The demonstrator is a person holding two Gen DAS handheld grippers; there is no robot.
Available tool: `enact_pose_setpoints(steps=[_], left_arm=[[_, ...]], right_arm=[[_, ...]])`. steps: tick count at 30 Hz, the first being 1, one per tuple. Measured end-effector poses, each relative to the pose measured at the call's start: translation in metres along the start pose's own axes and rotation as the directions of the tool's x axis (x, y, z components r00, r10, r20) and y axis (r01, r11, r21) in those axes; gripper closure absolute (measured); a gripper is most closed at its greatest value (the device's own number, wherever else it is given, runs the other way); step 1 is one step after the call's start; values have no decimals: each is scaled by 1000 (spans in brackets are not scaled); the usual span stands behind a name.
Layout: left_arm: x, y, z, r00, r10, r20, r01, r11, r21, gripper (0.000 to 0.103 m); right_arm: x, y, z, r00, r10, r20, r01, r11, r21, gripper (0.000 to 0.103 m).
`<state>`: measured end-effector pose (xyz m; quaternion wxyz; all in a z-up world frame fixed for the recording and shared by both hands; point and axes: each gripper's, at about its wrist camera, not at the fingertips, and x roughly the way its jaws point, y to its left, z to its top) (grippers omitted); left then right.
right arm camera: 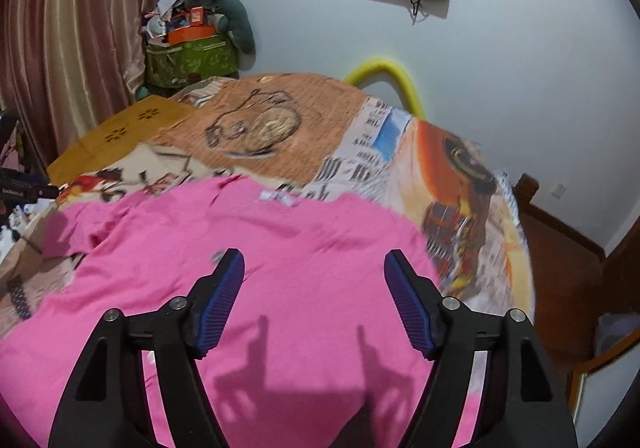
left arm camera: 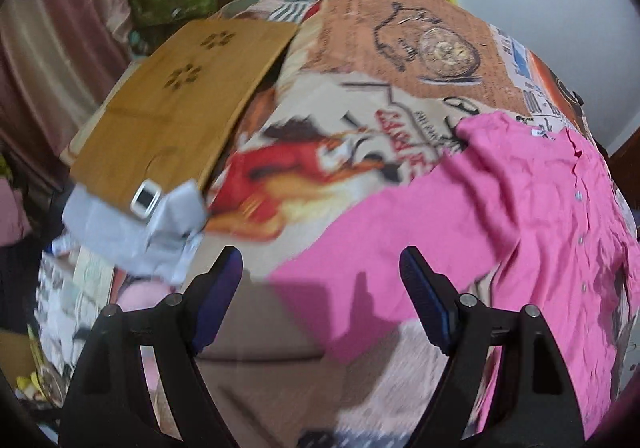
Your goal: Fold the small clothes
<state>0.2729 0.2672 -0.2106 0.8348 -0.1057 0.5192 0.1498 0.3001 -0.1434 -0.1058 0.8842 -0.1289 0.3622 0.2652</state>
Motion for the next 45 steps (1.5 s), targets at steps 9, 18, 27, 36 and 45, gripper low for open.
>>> enact_pose_setpoints(steps=[9, 18, 27, 36, 45], left_arm=[[30, 20, -39, 984, -133, -115, 119, 985, -121, 25], [59, 1, -38, 993, -18, -118, 10, 998, -67, 42], [52, -15, -34, 995, 34, -93, -35, 999, -7, 98], [-47, -3, 20, 989, 21, 145, -11, 998, -68, 99], [-123, -70, 85, 951, -163, 265, 163, 986, 21, 99]], right_arm=[[6, 20, -52, 989, 83, -125, -68, 990, 120, 34], [14, 34, -71, 978, 121, -170, -89, 978, 186, 34], [19, 43, -83, 971, 128, -200, -94, 981, 171, 34], [3, 29, -82, 984, 92, -154, -68, 986, 153, 34], [-2, 13, -90, 984, 124, -131, -98, 976, 194, 34]])
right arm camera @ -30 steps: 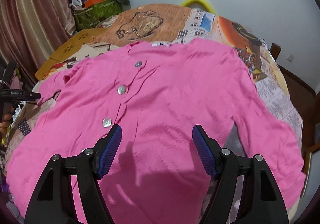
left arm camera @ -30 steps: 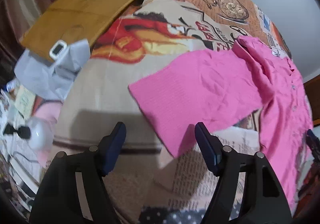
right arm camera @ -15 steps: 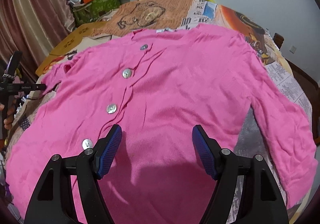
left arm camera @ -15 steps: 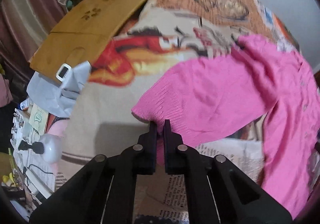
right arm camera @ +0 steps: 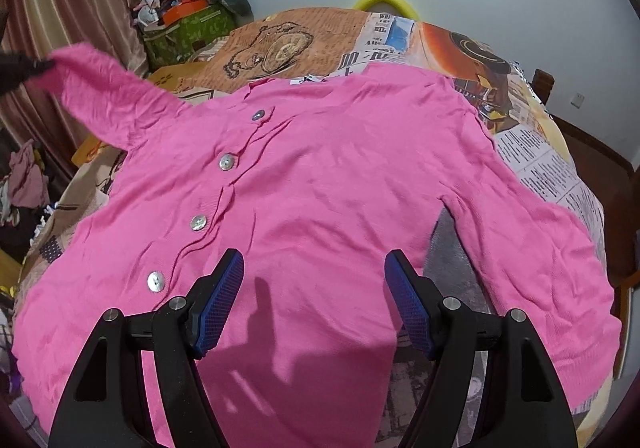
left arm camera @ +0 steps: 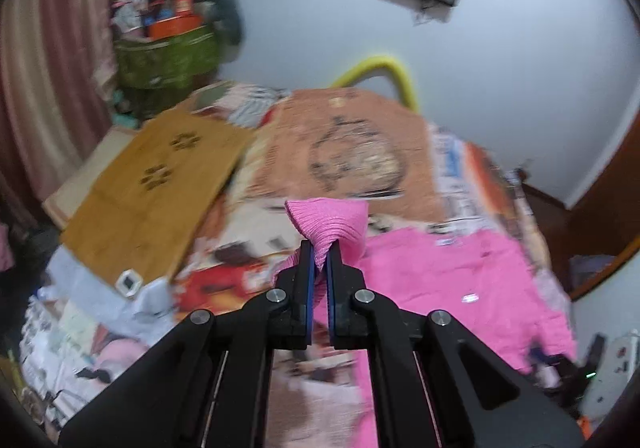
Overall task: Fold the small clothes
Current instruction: 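Grasp the sleeve cuff nearest the left gripper and lift it, then fold the held sleeve across the cardigan body with the left gripper, release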
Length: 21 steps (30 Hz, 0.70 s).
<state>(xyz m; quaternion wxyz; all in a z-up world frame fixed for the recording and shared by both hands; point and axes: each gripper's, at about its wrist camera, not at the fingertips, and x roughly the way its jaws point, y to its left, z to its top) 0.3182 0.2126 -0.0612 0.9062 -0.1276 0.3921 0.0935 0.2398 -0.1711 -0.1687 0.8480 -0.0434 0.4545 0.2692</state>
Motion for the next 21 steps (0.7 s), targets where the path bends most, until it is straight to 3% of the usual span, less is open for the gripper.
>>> enact_pose_setpoints(steps=[3, 7, 11, 15, 17, 19, 21], left_arm=[[11, -45, 8, 996, -80, -32, 81, 996, 36, 99], [40, -110, 8, 975, -180, -133, 192, 978, 81, 99], [69, -170, -3, 949, -218, -226, 251, 959, 128, 99], [91, -218, -25, 937, -193, -292, 257, 945, 201, 99], [100, -227, -33, 930, -167, -328, 249, 942, 226, 91], [107, -235, -40, 924, -145, -353, 243, 937, 251, 56], [105, -231, -39, 935, -155, -320, 243, 936, 256, 38]], right_arm=[[-3, -6, -2, 1000, 6, 7, -6, 1000, 2, 34], [-9, -18, -3, 1000, 19, 24, -19, 1000, 25, 34], [-14, -32, -5, 999, 27, 39, -30, 998, 55, 34], [-17, -44, -6, 999, 29, 47, -32, 996, 78, 33], [-18, -48, -7, 998, 29, 47, -33, 996, 89, 33], [-19, -51, -8, 998, 34, 49, -39, 994, 99, 34], [-21, -51, -7, 998, 38, 50, -43, 994, 105, 34]])
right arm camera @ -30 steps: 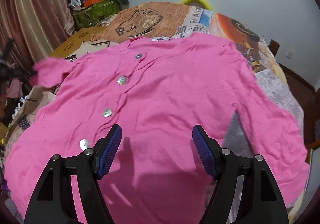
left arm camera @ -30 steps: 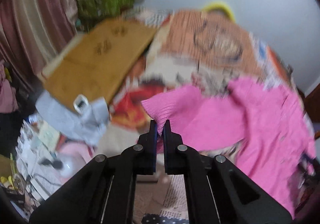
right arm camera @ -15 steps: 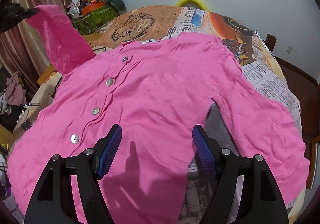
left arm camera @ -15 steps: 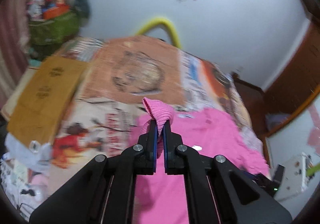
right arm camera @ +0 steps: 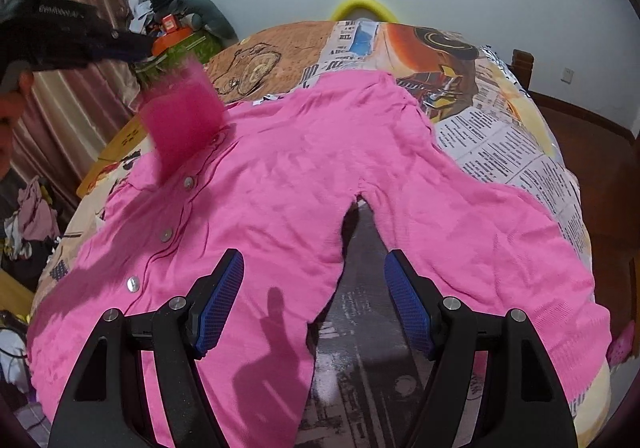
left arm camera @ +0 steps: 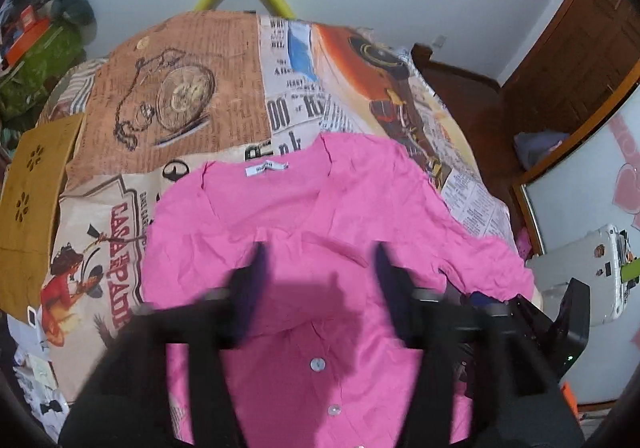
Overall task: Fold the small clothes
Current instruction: 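Fold the held sleeve across the cardigan body with the left gripper, release, then grasp the other sleeve with the right gripper and fold it across the body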
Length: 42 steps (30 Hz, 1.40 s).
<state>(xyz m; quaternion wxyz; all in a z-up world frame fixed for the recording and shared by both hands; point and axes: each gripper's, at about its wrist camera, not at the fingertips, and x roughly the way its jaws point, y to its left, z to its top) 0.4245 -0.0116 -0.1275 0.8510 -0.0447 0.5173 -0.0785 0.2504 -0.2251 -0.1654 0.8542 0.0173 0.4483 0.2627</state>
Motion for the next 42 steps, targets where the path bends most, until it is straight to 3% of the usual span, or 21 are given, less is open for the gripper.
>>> enact_pose_setpoints(steps=[7, 16, 22, 26, 30, 34, 39, 42], left_arm=[[-15, 41, -11, 982, 162, 94, -164, 986, 16, 27], [16, 146, -45, 952, 304, 23, -302, 951, -59, 26], [56, 189, -67, 957, 280, -70, -287, 952, -111, 26], [88, 195, -79, 959, 258, -119, -270, 958, -95, 26], [96, 189, -83, 958, 274, -89, -281, 956, -84, 21], [94, 189, -83, 955, 284, -86, -291, 953, -80, 20], [92, 189, -86, 947, 309, -83, -315, 945, -82, 20], [89, 189, -88, 940, 333, -75, -339, 937, -87, 19]], right_arm=[[3, 7, 11, 1000, 16, 8, -16, 1000, -13, 34], [42, 25, 45, 999, 38, -6, -38, 999, -18, 33], [80, 25, 68, 998, 43, -39, -43, 999, 11, 34], [98, 28, 78, 998, 43, -50, -42, 999, 9, 34], [110, 32, 79, 997, 52, -57, -52, 999, -4, 58], [105, 36, 79, 997, 76, -21, -77, 996, -36, 93], [99, 43, 80, 999, 44, 5, -43, 992, -121, 98], [100, 37, 83, 1000, 18, 5, -17, 995, -96, 98]])
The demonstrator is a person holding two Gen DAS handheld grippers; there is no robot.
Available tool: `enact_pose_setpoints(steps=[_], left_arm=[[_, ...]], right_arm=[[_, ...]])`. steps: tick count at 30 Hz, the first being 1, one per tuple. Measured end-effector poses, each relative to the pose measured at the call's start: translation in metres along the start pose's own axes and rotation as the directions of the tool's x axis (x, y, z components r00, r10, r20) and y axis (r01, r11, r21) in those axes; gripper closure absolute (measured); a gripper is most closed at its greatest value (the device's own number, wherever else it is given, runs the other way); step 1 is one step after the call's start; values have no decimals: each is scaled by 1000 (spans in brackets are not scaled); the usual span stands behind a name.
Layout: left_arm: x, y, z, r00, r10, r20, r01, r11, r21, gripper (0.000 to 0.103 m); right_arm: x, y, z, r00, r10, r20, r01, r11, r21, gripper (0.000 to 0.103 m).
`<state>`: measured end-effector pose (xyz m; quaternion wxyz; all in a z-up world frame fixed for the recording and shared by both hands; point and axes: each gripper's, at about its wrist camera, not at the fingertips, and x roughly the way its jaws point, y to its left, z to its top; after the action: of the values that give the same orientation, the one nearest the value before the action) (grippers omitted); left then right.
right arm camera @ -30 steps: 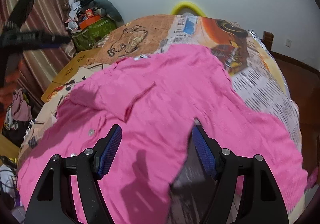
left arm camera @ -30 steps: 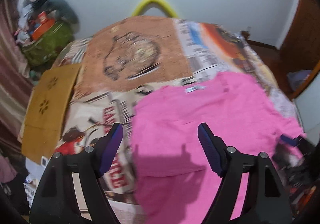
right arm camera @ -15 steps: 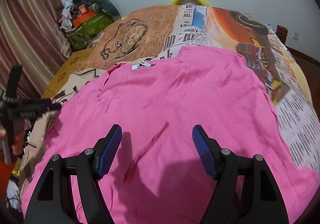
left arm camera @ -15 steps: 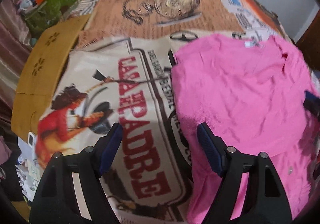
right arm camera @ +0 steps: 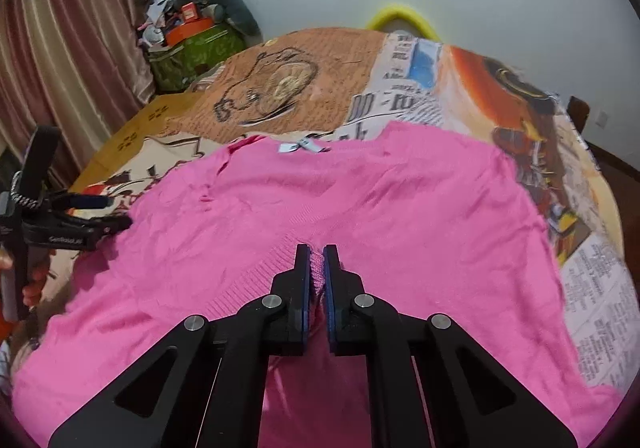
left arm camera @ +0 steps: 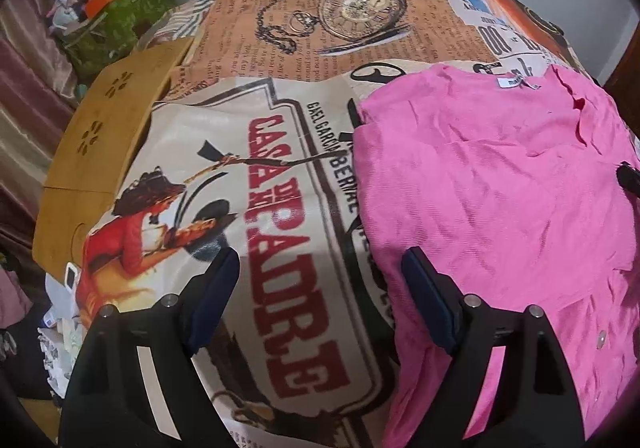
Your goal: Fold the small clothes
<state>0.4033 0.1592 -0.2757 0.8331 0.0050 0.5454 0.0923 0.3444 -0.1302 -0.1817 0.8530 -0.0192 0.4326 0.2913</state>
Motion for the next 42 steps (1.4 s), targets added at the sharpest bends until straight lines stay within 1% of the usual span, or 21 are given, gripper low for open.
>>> enact_pose_setpoints(steps=[2, 6, 8, 10, 12, 15, 20, 23, 26, 28, 33, 38, 40, 42], left_arm=[[-3, 0, 0, 1000, 17, 0, -17, 1000, 4, 19], [-18, -6, -1, 998, 50, 27, -50, 998, 31, 19], [-33, -11, -2, 997, 56, 55, -59, 997, 48, 19], [-46, -15, -3, 996, 45, 78, -49, 997, 51, 19], [-62, -20, -6, 995, 14, 102, -19, 998, 52, 19], [-81, -32, -9, 992, -13, 129, 5, 998, 62, 19], [-101, -60, -16, 987, -64, 147, 52, 995, 85, 19], [-106, -78, -22, 984, -85, 154, 70, 992, 103, 19], [-107, -91, -29, 983, -103, 152, 88, 991, 105, 18], [-104, -98, -35, 984, -119, 135, 105, 989, 104, 18], [-91, -108, -48, 989, -117, 90, 106, 988, 113, 18], [-61, -105, -58, 992, -123, 0, 123, 990, 73, 18], [-47, -104, -63, 991, -130, -41, 132, 990, 49, 18], [-44, -101, -65, 989, -143, -33, 144, 989, 23, 13]], right_arm=[[2, -7, 0, 1000, -11, -16, 12, 999, 33, 97], [-9, -7, -5, 999, -32, -9, 33, 999, 29, 93], [-21, -9, -8, 999, -39, -7, 39, 998, 42, 87], [-34, -14, -11, 1000, -28, -2, 28, 997, 70, 69], [-57, -19, -19, 999, -34, 26, 31, 994, 101, 62], [-91, -28, -34, 996, -66, 61, 58, 991, 122, 59], [-143, -52, -59, 983, -174, 63, 163, 976, 144, 59], [-169, -72, -77, 969, -242, 47, 232, 959, 161, 57], [-184, -95, -95, 954, -298, 16, 289, 936, 202, 57], [-189, -108, -105, 945, -326, -8, 318, 918, 235, 57], [-189, -137, -132, 941, -333, -55, 332, 882, 335, 57], [-175, -154, -143, 948, -305, -92, 316, 862, 397, 57], [-170, -157, -145, 954, -290, -82, 297, 861, 412, 57], [-172, -158, -148, 956, -287, -56, 283, 861, 422, 57]])
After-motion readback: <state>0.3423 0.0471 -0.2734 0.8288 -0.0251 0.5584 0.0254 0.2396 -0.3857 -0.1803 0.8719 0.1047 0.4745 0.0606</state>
